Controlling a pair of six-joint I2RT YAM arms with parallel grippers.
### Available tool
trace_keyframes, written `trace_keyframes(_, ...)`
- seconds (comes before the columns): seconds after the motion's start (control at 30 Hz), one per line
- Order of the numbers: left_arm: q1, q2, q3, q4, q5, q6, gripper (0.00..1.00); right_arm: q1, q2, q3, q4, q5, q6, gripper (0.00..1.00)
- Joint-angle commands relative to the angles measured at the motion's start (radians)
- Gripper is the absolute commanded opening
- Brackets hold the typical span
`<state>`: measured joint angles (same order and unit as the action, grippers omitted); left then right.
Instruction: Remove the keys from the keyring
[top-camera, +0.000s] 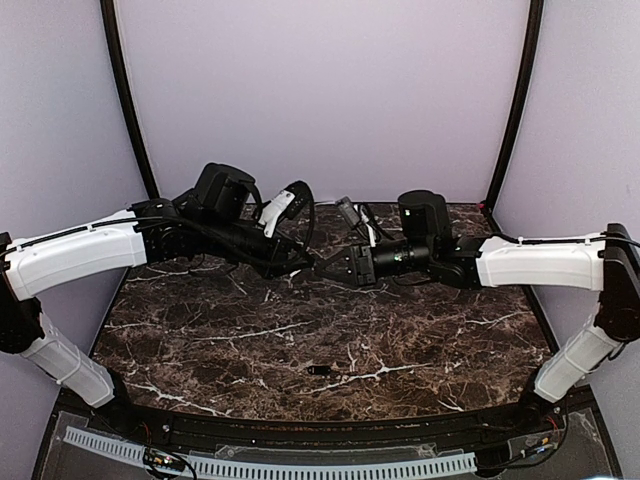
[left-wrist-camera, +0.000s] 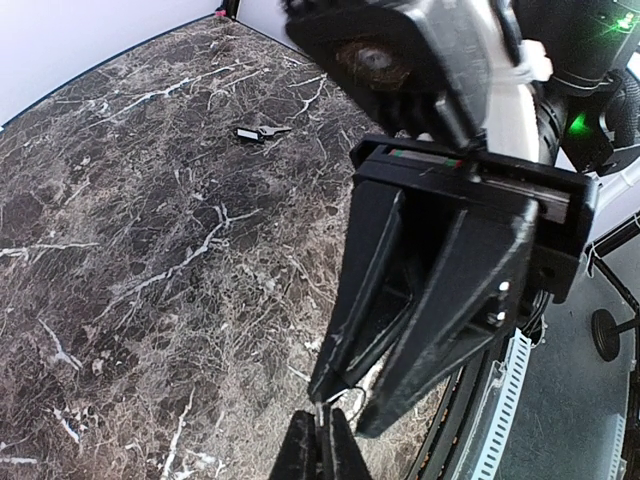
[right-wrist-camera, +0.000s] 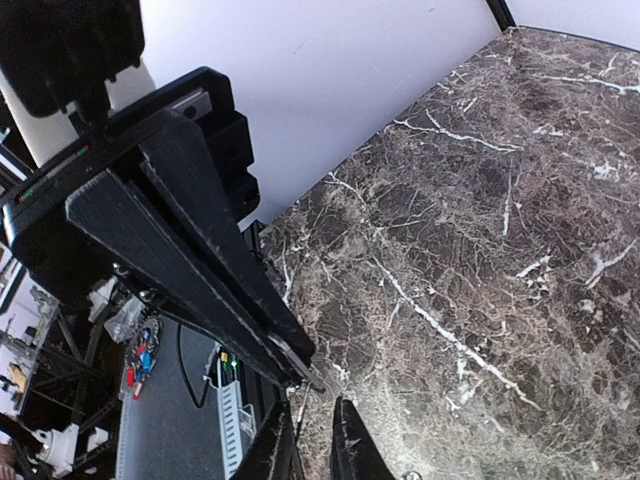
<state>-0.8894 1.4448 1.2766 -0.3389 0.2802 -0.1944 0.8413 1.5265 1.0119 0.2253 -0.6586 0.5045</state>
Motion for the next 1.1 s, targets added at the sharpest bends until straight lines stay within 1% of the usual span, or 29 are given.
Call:
trace_keyframes(0.0, 0.000, -0.036, 0.004, -0.012, 0.014, 0.007, 0.00, -0.007, 0.014, 0.033, 0.021, -0.009, 0.003, 0.10)
trace_keyframes(0.03, 0.000, -0.035, 0.003, -0.012, 0.014, 0.006, 0.00, -0.006, 0.014, 0.031, 0.027, -0.008, 0.003, 0.03)
trace_keyframes(0.07, 0.000, -0.035, 0.002, -0.012, 0.015, 0.004, 0.00, -0.006, 0.013, 0.027, 0.033, -0.004, 0.002, 0.00)
trace_keyframes(0.2, 0.000, -0.037, -0.006, -0.004, 0.006, -0.017, 0.00, -0.005, -0.005, -0.021, 0.110, 0.025, -0.002, 0.00)
trace_keyframes(0.3, 0.000, -0.043, -0.023, 0.008, -0.027, -0.049, 0.00, -0.006, -0.027, -0.079, 0.191, 0.085, -0.001, 0.00)
trace_keyframes(0.47, 0.001, -0.039, -0.036, 0.012, -0.050, -0.097, 0.00, -0.001, -0.055, -0.178, 0.382, 0.180, 0.016, 0.00)
trace_keyframes(0.57, 0.001, -0.035, -0.040, 0.018, -0.046, -0.114, 0.00, 0.010, -0.066, -0.205, 0.447, 0.229, 0.006, 0.00)
trace_keyframes(0.8, 0.004, -0.031, -0.060, 0.063, -0.048, -0.167, 0.00, 0.081, -0.074, -0.220, 0.514, 0.401, -0.109, 0.00)
trace_keyframes(0.97, 0.027, -0.059, -0.129, 0.159, -0.023, -0.258, 0.00, 0.144, -0.089, -0.259, 0.586, 0.537, -0.203, 0.00)
trace_keyframes(1.07, 0.040, -0.075, -0.167, 0.216, 0.006, -0.303, 0.00, 0.164, -0.081, -0.264, 0.614, 0.568, -0.239, 0.00)
